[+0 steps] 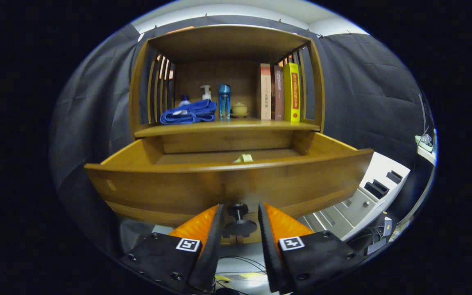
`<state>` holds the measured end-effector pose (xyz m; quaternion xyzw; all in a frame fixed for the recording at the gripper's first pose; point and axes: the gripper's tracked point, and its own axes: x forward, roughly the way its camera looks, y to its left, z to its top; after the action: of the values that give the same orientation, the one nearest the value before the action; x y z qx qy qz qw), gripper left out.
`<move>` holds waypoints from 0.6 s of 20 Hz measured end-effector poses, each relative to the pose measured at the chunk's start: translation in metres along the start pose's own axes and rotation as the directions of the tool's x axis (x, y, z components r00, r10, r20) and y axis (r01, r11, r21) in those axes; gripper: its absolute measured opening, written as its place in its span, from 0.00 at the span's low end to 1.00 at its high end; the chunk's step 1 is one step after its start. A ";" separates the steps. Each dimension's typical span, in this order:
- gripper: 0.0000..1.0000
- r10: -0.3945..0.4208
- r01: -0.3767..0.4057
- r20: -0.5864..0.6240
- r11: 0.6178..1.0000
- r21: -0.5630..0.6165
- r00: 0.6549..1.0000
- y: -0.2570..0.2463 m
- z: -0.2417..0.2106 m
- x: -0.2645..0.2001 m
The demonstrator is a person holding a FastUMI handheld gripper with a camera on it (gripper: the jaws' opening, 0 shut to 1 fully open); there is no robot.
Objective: Pull open the drawer, take out the items inside it, and place them on the countertop above the cabinet.
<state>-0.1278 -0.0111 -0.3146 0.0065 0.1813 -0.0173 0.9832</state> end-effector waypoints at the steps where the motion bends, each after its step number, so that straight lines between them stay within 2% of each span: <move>1: 0.59 0.009 -0.009 0.010 1.000 -0.007 1.000 0.003 0.010 -0.002; 2: 0.66 0.018 -0.018 0.019 1.000 -0.017 1.000 0.003 0.019 -0.004; 5: 0.74 0.037 -0.035 0.053 0.999 -0.031 0.998 0.005 0.051 -0.010; 8: 0.83 0.075 -0.077 0.087 0.997 0.016 0.993 0.013 0.085 -0.010; 12: 0.93 0.074 -0.076 0.083 0.997 0.029 0.994 0.006 0.110 0.019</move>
<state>-0.0709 -0.0076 -0.2190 0.0285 0.1403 0.0165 0.9896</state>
